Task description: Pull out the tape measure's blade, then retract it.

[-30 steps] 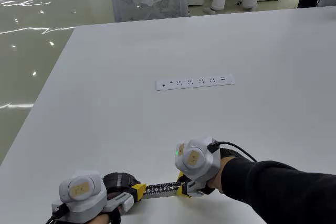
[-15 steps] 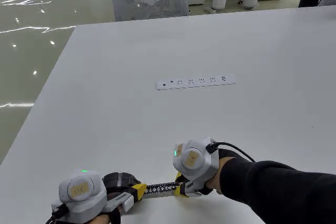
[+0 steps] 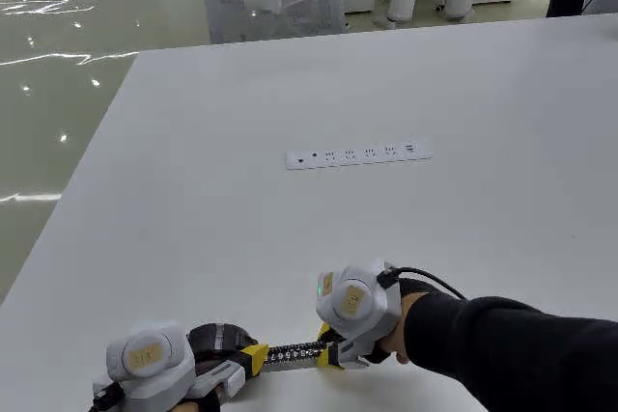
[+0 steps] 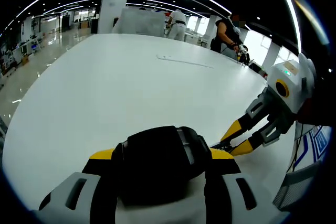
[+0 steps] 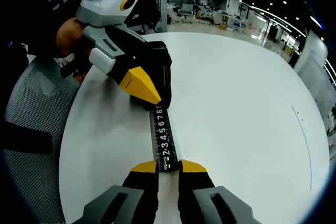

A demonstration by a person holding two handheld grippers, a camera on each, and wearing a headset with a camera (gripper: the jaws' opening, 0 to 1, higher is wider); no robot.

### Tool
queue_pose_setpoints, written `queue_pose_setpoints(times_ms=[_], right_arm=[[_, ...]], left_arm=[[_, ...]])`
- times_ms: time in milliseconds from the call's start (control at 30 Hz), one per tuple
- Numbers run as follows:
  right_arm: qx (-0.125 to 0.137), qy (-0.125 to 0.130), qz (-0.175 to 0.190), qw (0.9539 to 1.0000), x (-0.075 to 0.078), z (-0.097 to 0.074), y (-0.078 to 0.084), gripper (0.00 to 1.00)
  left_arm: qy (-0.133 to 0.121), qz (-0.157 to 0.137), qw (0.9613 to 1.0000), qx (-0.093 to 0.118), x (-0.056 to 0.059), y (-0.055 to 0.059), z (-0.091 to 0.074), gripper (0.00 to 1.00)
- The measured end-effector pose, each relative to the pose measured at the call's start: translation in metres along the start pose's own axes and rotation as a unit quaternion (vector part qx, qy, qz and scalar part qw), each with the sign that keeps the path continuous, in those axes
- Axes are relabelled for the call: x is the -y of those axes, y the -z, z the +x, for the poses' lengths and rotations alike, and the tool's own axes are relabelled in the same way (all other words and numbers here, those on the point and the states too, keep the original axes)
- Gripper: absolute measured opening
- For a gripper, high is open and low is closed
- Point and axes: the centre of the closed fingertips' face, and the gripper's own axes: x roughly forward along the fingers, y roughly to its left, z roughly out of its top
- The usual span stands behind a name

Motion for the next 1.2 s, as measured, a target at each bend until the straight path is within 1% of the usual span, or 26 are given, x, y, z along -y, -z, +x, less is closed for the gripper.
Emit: queue_pose_setpoints(times_ms=[100,200,233,300,367,400,433,500,733,900,1200], right_arm=[[-0.004,-0.002,-0.01,0.9999,0.0,0.001,0.0,0.1],[-0.005,-0.004,-0.007,1.0,0.0,0.001,-0.001,0.1],[-0.003,-0.004,0.001,1.0,0.0,0.001,-0.001,0.1],[-0.002,-0.005,0.002,1.0,0.0,0.0,-0.001,0.1],[0.004,-0.007,0.019,0.9998,0.0,0.001,-0.003,0.11],[0.011,-0.009,0.033,0.9994,0.0,0.002,-0.005,0.11],[0.011,-0.01,0.034,0.9993,0.0,0.003,-0.005,0.11],[0.011,-0.008,0.016,0.9998,-0.001,0.004,-0.008,0.11],[0.013,-0.007,0.007,0.9999,0.0,0.004,-0.011,0.11],[0.022,-0.007,0.01,0.9997,-0.001,0.007,-0.015,0.11],[0.027,-0.005,0.019,0.9994,-0.003,0.011,-0.021,0.11]], left_arm=[[0.0,0.0,1.0,0.0,0.0,0.0,0.0,0.63],[-0.001,-0.002,1.0,0.004,0.0,0.0,-0.001,0.62],[-0.001,-0.003,1.0,0.007,0.0,0.0,-0.001,0.62],[0.001,-0.005,1.0,0.008,0.0,0.0,-0.001,0.62],[0.006,-0.009,0.9999,0.009,0.0,-0.001,-0.002,0.62],[0.008,-0.009,0.9999,0.009,0.0,-0.001,-0.002,0.62],[0.009,-0.009,0.9999,0.009,0.0,-0.001,-0.002,0.62],[0.01,-0.009,0.9999,0.009,0.0,-0.001,-0.003,0.62],[0.009,-0.01,0.9999,0.009,0.001,-0.001,-0.003,0.62],[0.011,-0.011,0.9999,0.008,0.001,-0.001,-0.003,0.62],[0.012,-0.009,0.9999,0.007,0.001,-0.001,-0.002,0.62]])
